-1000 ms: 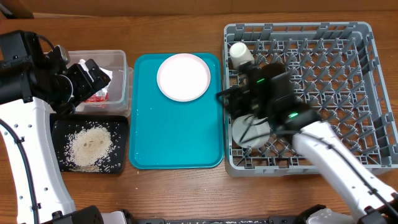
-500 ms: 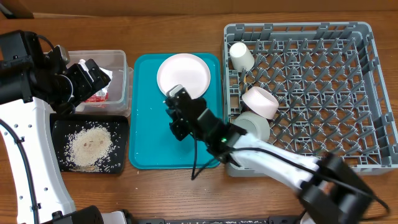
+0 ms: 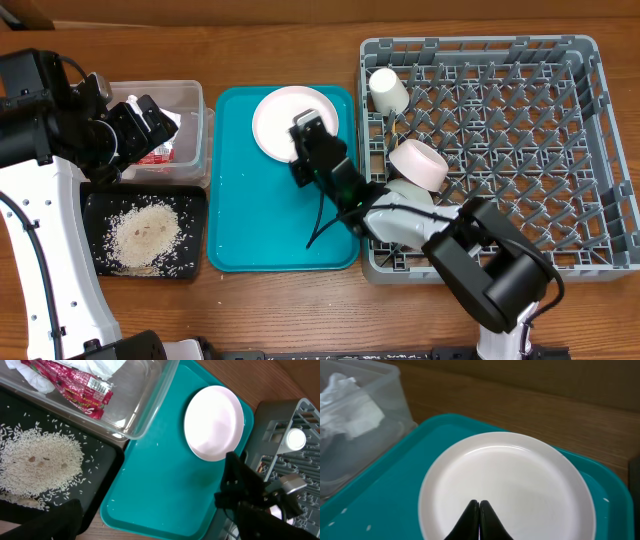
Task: Sort waste into correct bins and load items into the dishwasher
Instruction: 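Move the right gripper back over the white plate on the teal tray, then lower the right gripper and pinch the white plate's rim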
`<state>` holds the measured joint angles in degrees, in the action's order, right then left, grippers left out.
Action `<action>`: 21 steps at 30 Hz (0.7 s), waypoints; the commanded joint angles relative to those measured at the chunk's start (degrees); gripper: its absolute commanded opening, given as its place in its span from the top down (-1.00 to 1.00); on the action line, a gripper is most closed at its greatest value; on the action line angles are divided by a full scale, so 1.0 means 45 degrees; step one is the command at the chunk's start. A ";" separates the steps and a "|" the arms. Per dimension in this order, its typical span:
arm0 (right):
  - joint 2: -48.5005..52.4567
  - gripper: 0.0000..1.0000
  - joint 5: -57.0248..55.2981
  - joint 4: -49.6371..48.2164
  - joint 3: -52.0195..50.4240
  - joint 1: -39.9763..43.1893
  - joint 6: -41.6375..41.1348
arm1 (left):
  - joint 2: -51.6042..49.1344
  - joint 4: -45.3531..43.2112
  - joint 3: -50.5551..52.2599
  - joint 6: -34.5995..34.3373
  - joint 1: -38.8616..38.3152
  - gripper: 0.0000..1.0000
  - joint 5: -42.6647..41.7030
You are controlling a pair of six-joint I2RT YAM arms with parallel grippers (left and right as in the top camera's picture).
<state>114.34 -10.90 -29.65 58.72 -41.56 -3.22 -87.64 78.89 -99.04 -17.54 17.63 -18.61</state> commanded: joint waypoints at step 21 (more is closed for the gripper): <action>0.0729 0.84 0.1622 0.8369 0.5940 0.0170 -0.0155 | 0.0165 -0.0010 -0.0155 0.0277 -0.0015 -1.00 0.0044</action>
<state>116.77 -7.57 6.50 84.97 -40.56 -3.01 -87.64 78.87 -99.04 -17.54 17.63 -18.61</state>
